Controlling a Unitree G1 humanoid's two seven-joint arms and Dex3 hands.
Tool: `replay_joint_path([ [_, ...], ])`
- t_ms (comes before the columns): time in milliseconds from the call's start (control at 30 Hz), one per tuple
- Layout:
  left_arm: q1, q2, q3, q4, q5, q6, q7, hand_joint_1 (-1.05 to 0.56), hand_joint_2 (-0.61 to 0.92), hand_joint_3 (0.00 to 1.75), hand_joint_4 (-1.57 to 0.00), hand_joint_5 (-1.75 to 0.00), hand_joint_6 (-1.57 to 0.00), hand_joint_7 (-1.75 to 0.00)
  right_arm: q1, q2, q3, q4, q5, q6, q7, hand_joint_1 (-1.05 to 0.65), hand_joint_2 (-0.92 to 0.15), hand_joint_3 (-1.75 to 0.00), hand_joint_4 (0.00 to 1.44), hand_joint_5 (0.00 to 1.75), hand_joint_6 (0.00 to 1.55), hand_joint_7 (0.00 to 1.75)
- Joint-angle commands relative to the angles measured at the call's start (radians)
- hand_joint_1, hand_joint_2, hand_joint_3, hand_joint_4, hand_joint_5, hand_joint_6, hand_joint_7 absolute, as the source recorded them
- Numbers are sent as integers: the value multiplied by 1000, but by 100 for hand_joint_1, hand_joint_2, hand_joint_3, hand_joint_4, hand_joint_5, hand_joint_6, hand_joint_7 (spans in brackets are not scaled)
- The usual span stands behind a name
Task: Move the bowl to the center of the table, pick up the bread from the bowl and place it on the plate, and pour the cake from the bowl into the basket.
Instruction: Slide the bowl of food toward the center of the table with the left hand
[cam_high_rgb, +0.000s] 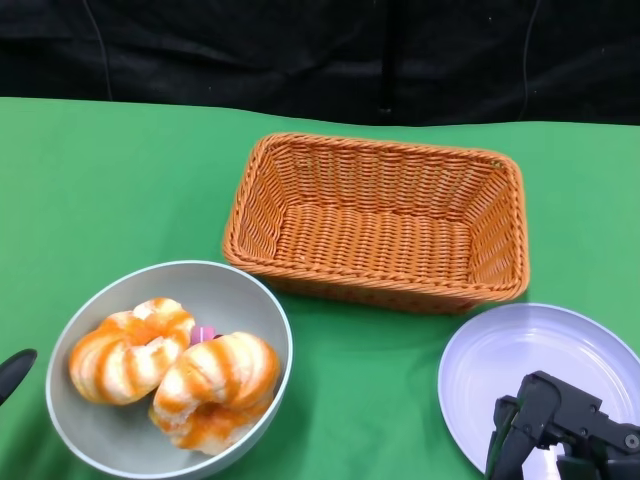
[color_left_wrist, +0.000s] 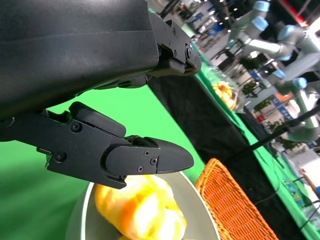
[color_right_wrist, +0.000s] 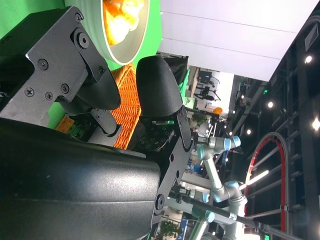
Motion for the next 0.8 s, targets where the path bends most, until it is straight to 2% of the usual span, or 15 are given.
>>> replay_joint_path([
  [33, 8, 47, -33, -50, -56, 254, -62, -70, 92, 45, -17, 0, -9, 0, 6, -11, -1, -16, -12, -10, 2, 23, -24, -175, 108, 175, 86, 175],
  [133, 10, 56, -38, -91, -69, 355, -71, -70, 92, 44, -15, 0, -8, 0, 6, -11, -1, -18, -12, -8, 2, 23, -24, -175, 108, 175, 85, 175],
  [267, 14, 60, -40, -117, -75, 394, -69, -71, 92, 44, -15, 0, -8, 0, 6, -12, -1, -18, -11, -8, 1, 22, -24, -175, 108, 175, 85, 175],
  [333, -14, 91, -67, -150, -147, 638, -129, -67, 92, 44, -11, 0, -6, 0, 6, -12, -1, -20, -17, -12, 0, 21, -23, -175, 108, 175, 85, 175],
  [400, -31, 110, -81, -181, -196, 795, -163, -64, 92, 44, -9, 0, -4, 0, 7, -12, -1, -23, -18, -12, 0, 20, -23, -175, 107, 175, 85, 175],
  [567, -57, 120, -79, -251, -297, 1024, -199, -74, 92, 43, -5, 0, -1, 0, 6, -11, 0, -25, -20, -13, -1, 20, -24, -175, 107, 175, 84, 175],
  [800, -70, 101, -68, -292, -417, 1151, -225, -72, 92, 42, -4, 0, -2, -1, 9, -11, 2, -34, -15, -1, 2, 16, -22, -175, 106, 175, 84, 175],
])
